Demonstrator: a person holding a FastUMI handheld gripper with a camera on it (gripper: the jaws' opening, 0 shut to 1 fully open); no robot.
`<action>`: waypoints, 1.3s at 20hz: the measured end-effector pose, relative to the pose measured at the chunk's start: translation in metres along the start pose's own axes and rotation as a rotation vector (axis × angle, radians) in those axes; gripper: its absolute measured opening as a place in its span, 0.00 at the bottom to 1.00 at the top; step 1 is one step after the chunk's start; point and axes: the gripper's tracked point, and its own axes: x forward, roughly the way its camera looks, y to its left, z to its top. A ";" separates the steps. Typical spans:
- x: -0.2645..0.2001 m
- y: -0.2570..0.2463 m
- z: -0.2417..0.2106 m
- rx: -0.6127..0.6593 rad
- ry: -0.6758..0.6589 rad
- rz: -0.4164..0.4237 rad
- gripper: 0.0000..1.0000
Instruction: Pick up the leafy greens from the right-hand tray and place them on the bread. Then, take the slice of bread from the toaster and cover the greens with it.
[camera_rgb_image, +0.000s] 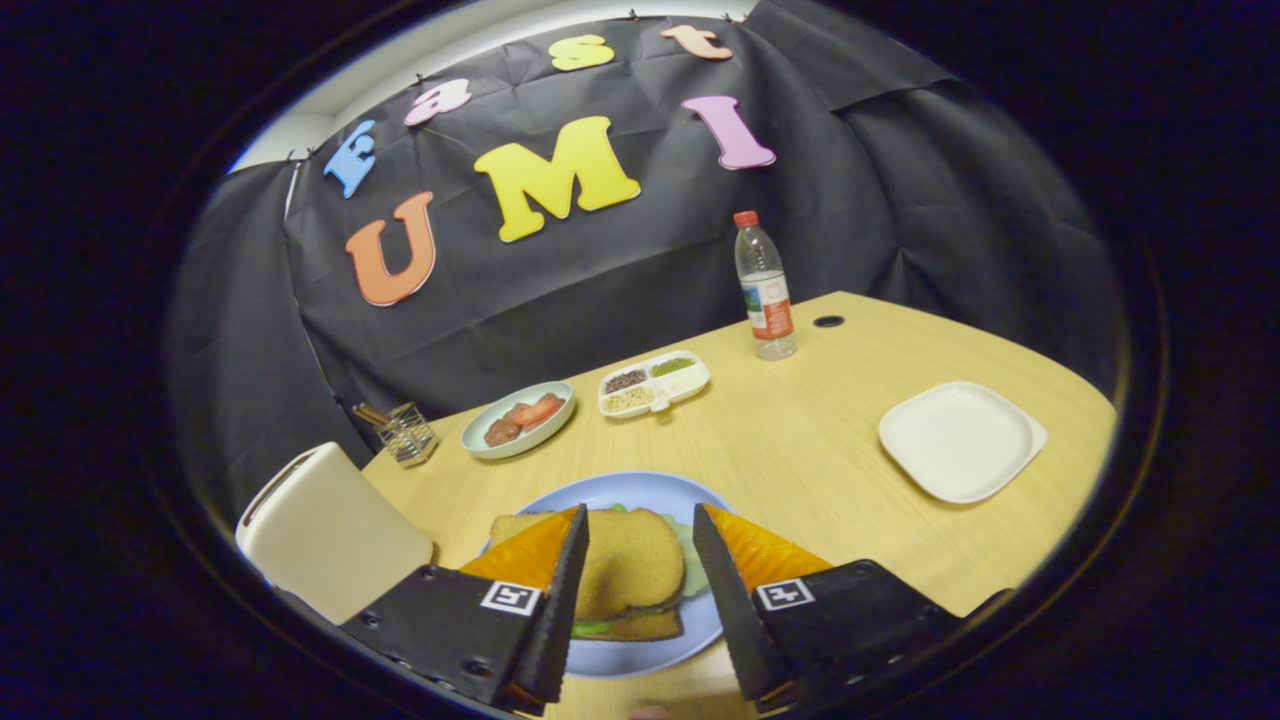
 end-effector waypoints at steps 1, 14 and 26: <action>-0.010 -0.004 0.008 -0.021 -0.030 -0.012 0.67; -0.205 -0.017 0.014 -0.235 -0.198 -0.052 0.96; -0.278 0.002 -0.018 -0.315 -0.259 -0.004 0.96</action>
